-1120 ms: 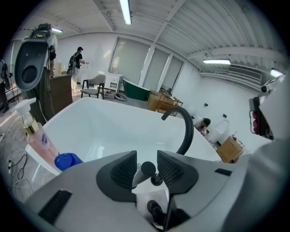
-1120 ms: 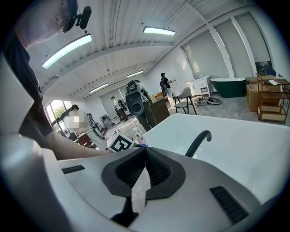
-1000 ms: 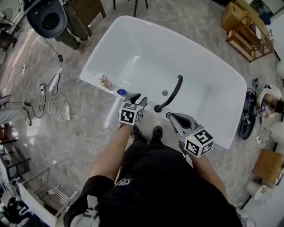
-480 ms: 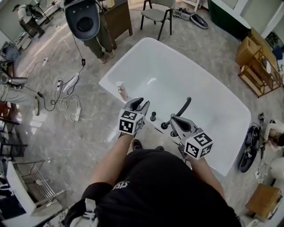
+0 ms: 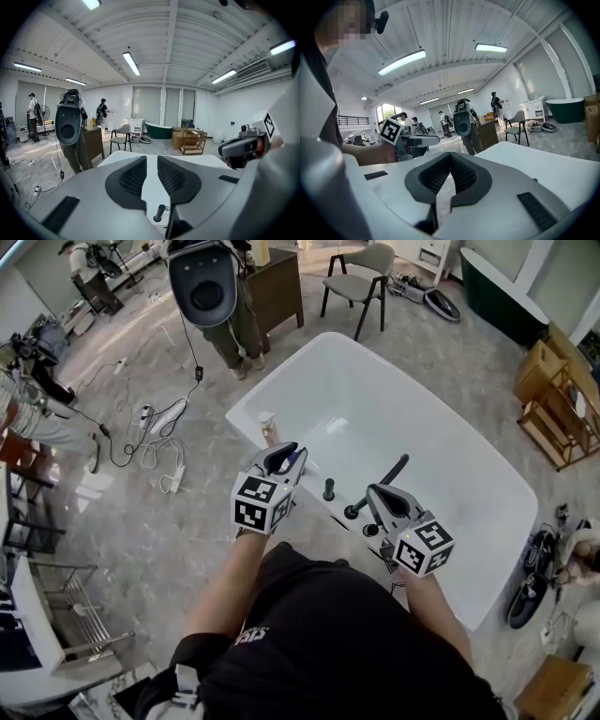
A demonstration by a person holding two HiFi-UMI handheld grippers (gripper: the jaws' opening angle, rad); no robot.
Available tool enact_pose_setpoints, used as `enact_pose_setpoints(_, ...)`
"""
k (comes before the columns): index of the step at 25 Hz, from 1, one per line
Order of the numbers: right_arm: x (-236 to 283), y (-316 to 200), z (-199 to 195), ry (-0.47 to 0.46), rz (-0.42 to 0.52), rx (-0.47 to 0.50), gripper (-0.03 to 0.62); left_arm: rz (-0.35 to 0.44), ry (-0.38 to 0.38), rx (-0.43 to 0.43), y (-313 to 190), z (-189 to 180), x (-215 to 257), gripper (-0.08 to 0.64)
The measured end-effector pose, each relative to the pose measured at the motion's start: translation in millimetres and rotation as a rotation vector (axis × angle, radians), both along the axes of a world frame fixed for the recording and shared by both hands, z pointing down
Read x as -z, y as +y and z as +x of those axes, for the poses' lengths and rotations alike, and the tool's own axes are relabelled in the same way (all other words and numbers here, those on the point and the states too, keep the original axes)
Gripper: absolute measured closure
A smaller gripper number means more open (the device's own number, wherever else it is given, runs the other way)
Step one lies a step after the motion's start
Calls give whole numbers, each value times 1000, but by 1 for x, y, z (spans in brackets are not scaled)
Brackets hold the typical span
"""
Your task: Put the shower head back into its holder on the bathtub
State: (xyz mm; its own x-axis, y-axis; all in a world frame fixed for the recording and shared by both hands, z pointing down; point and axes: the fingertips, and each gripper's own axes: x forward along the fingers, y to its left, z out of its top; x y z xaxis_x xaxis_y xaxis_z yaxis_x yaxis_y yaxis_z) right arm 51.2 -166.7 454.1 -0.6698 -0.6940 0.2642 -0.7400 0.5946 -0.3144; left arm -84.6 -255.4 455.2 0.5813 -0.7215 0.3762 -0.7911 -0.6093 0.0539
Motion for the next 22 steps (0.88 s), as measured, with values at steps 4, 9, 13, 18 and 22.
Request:
enact_pose_setpoints(4, 21, -8, 14, -6, 43, -60, 577, 38, 14, -6, -5, -11, 28, 486)
enact_pose_setpoints(9, 39, -13, 12, -7, 76, -88, 577, 68, 30, -23, -12, -29, 54, 495)
enact_pose_setpoints(13, 55, -22, -9, 2, 123, -91, 578, 116, 23, -17, -17, -52, 69, 502)
enact_pose_setpoints(18, 70, -31, -27, -7, 183, -108, 578, 143, 39, -9, -20, -72, 80, 514)
enact_pose_setpoints(22, 81, -33, -29, -18, 242, -120, 580, 159, 65, 0, -15, -85, 89, 522)
